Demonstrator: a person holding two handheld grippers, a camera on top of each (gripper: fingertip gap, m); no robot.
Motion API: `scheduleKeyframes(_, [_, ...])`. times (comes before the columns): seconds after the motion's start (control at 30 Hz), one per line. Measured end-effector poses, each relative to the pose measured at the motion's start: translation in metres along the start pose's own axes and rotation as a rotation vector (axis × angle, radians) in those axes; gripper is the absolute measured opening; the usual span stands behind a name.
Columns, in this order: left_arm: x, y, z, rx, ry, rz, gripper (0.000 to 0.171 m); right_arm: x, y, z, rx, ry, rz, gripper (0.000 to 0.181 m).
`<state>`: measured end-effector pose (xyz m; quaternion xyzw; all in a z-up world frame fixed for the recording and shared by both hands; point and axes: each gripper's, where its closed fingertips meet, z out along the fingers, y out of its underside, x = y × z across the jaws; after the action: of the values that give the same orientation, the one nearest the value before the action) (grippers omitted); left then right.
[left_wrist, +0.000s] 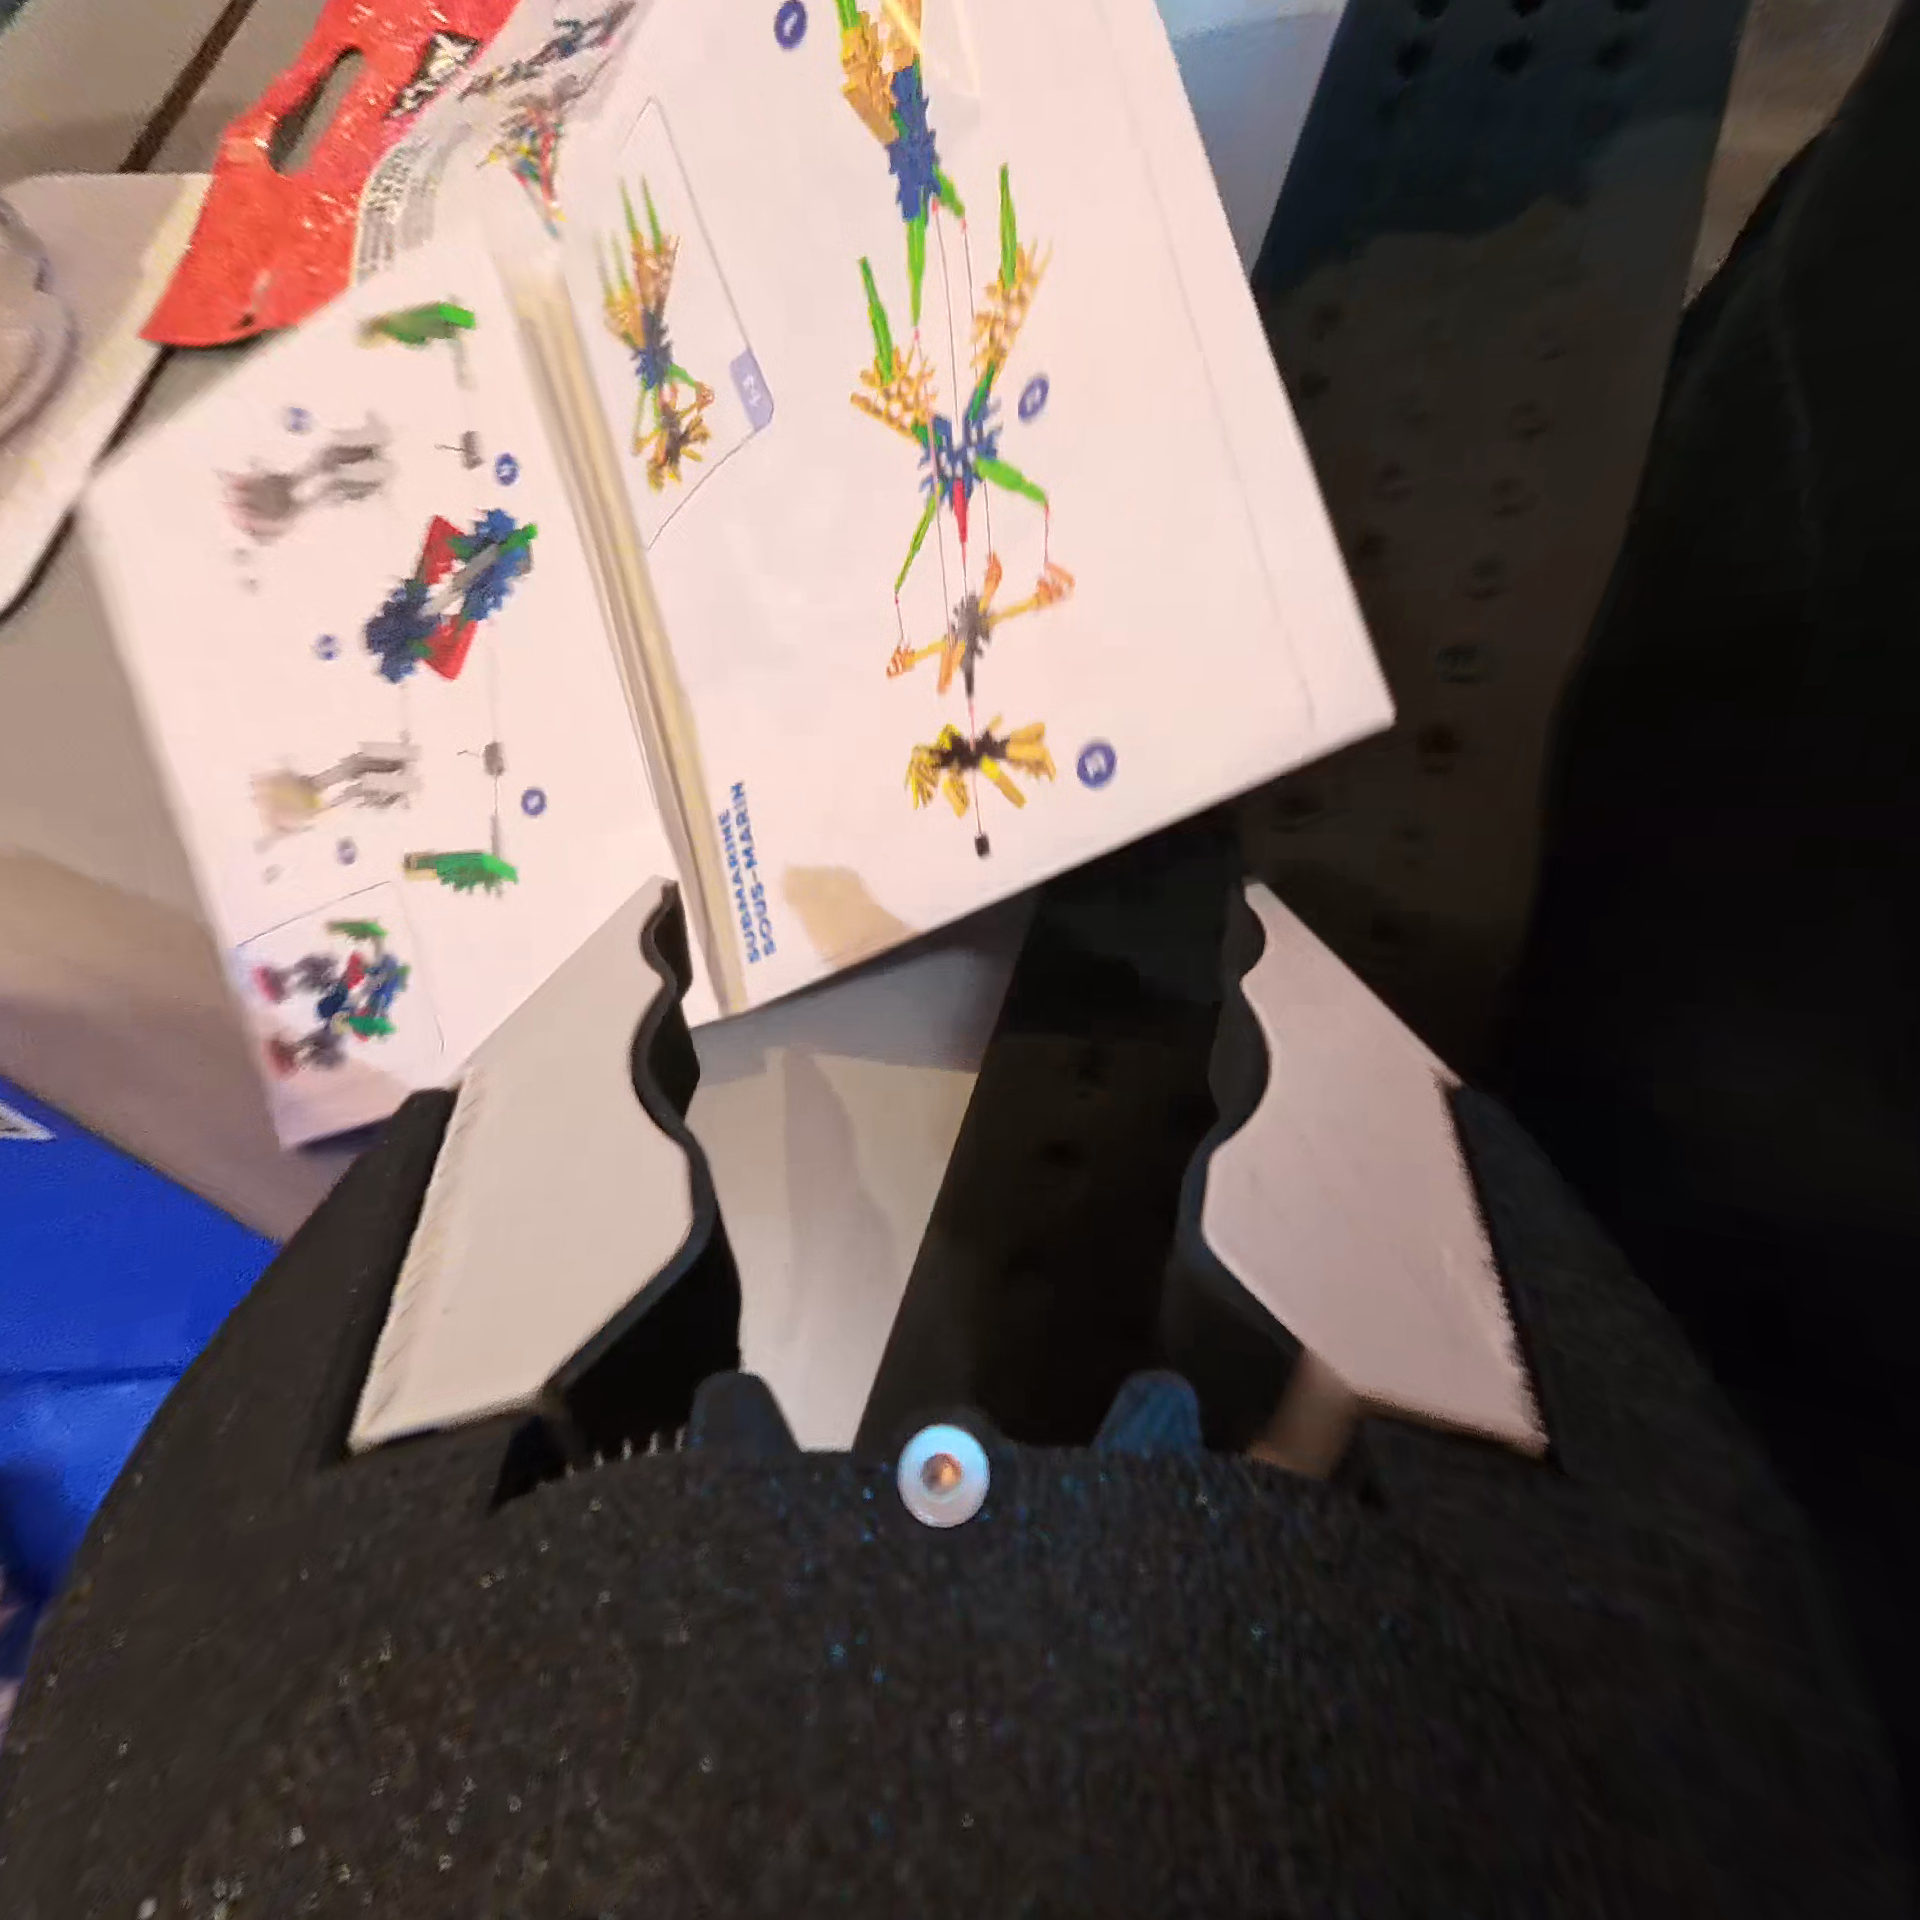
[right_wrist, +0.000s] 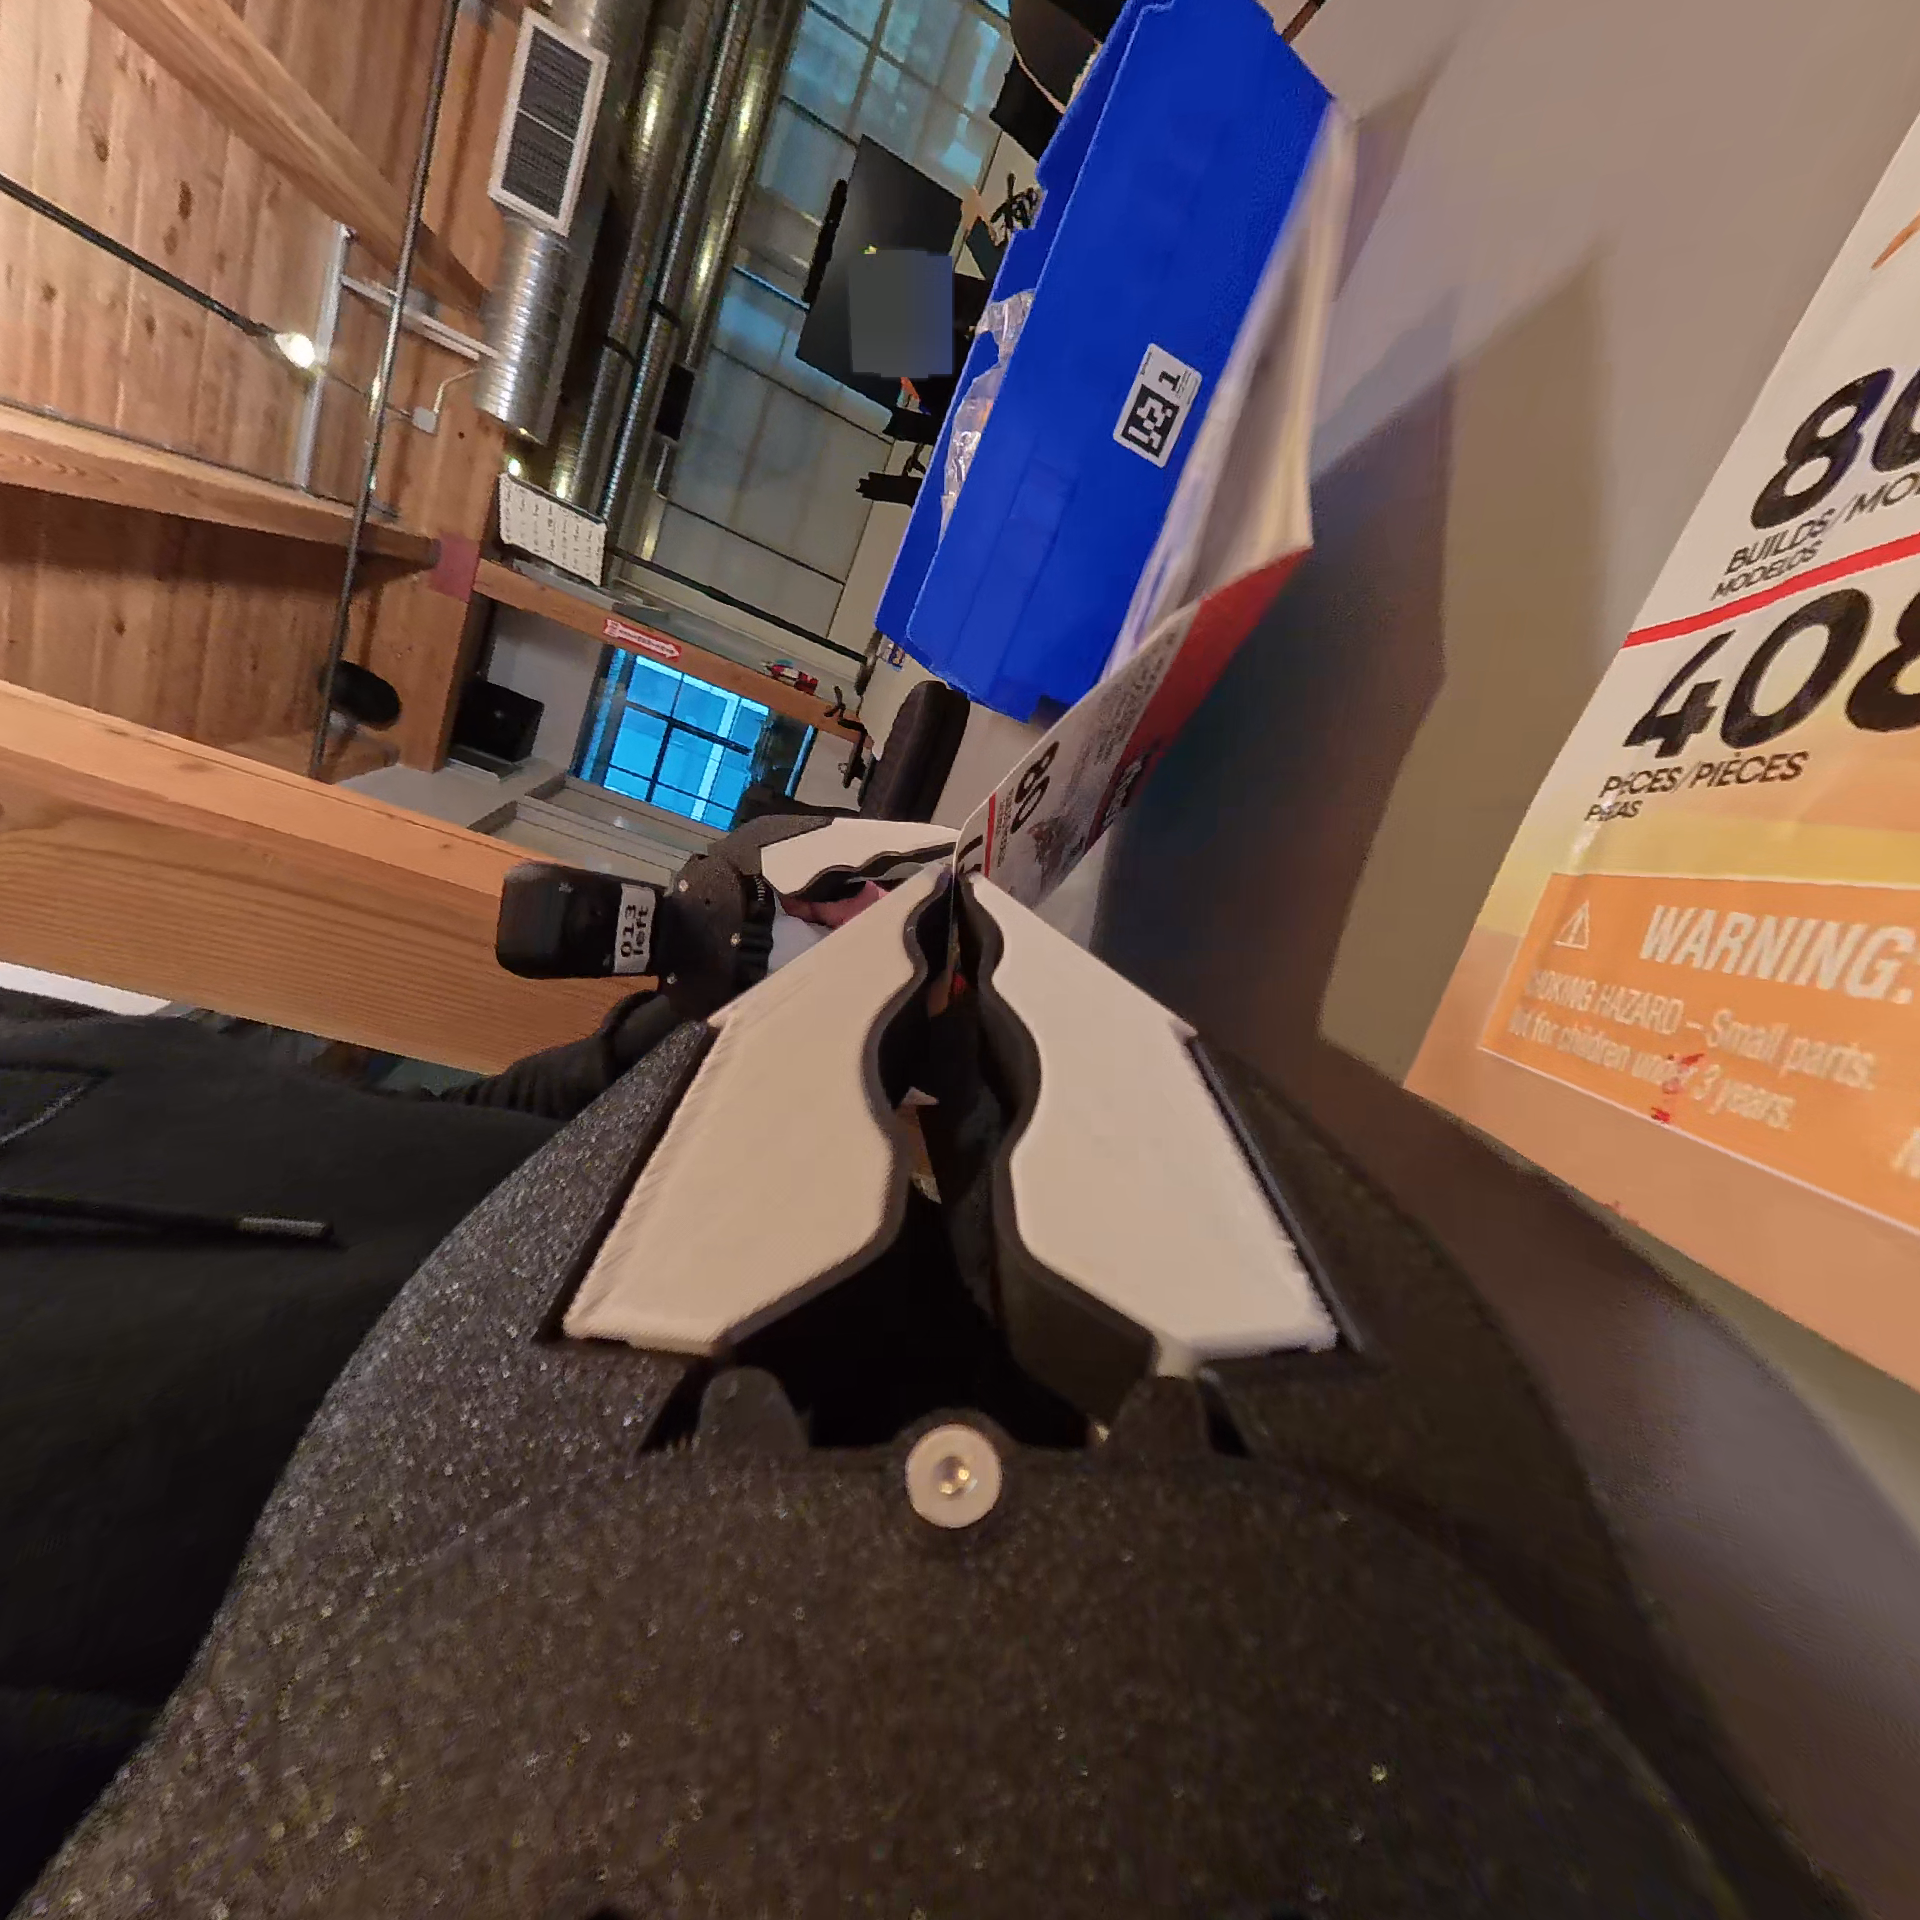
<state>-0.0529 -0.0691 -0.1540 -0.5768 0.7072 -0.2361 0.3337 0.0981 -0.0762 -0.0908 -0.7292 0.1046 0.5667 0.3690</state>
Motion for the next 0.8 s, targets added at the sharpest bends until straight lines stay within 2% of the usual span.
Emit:
scheduleKeyframes(0.07, [-0.005,0.002,-0.002,-0.012,-0.042,0.031,0.097,-0.003,-0.002,0.0,0.009,-0.009,0.011,0.0])
scheduleKeyframes(0.13, [-0.003,-0.007,-0.001,0.026,-0.046,0.036,0.089,-0.006,-0.003,0.002,0.013,-0.023,0.029,0.0])
scheduleKeyframes(0.2, [-0.005,-0.018,0.004,0.06,-0.054,-0.008,0.061,-0.008,-0.001,0.005,0.005,-0.023,0.033,0.0])
scheduleKeyframes(0.27, [-0.008,-0.023,0.008,0.078,-0.052,-0.041,0.02,-0.009,0.0,0.007,-0.003,-0.019,0.026,0.0])
scheduleKeyframes(0.3, [-0.01,-0.029,0.007,0.114,-0.051,-0.058,0.006,-0.01,0.0,0.007,-0.005,-0.017,0.013,0.002])
scheduleKeyframes(0.33, [-0.011,-0.033,0.006,0.132,-0.031,-0.098,0.0,-0.011,-0.002,0.007,0.003,-0.016,0.001,0.005])
scheduleKeyframes(0.43, [-0.009,-0.04,0.004,0.173,0.095,-0.272,0.0,-0.012,-0.005,0.001,-0.007,0.022,-0.076,0.037])
scheduleKeyframes(0.5, [-0.006,-0.046,0.001,0.205,0.227,-0.441,0.0,-0.014,-0.011,-0.005,0.008,0.04,-0.128,0.056])
scheduleKeyframes(0.57, [-0.017,-0.052,-0.004,0.268,0.278,-0.616,0.0,-0.018,-0.017,-0.012,0.029,0.048,-0.191,0.081])
scheduleKeyframes(0.63, [-0.019,-0.056,-0.007,0.305,0.419,-0.795,0.0,-0.017,-0.02,-0.017,0.021,0.068,-0.24,0.086])
scheduleKeyframes(0.7, [-0.039,-0.051,-0.003,0.331,0.384,-0.916,0.0,-0.01,-0.019,-0.017,-0.026,0.144,-0.35,0.084])
scheduleKeyframes(0.8, [-0.043,-0.036,0.013,0.222,0.427,-1.029,0.0,-0.006,-0.006,-0.004,-0.155,0.213,-0.508,0.051])
